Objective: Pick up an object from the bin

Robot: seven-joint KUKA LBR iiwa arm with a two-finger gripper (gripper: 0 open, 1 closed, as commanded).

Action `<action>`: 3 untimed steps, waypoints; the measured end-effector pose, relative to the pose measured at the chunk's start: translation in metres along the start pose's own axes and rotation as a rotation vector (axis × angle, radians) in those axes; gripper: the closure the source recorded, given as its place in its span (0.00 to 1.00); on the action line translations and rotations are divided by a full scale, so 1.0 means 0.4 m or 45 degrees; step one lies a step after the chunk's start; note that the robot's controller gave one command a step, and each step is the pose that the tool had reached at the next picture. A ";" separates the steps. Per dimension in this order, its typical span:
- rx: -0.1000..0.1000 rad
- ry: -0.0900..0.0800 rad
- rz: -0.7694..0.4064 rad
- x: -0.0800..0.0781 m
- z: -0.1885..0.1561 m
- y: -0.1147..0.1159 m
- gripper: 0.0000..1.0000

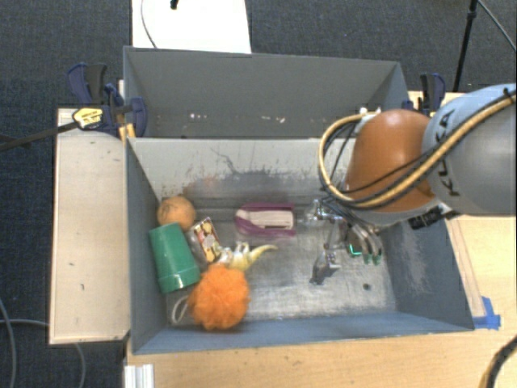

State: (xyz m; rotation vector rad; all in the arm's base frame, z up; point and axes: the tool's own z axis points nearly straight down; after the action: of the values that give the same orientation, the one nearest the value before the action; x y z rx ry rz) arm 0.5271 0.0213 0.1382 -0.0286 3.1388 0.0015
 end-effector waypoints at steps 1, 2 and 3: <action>0.001 -0.009 0.029 -0.072 0.061 0.036 0.00; -0.001 -0.090 0.008 -0.099 0.124 0.131 1.00; -0.001 -0.090 0.009 -0.099 0.124 0.132 1.00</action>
Offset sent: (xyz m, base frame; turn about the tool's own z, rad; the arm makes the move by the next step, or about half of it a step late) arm 0.0184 0.0567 -0.0682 -0.0037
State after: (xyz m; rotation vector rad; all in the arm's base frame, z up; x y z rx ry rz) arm 0.5658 0.0747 0.0886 -0.0173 3.0683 0.0042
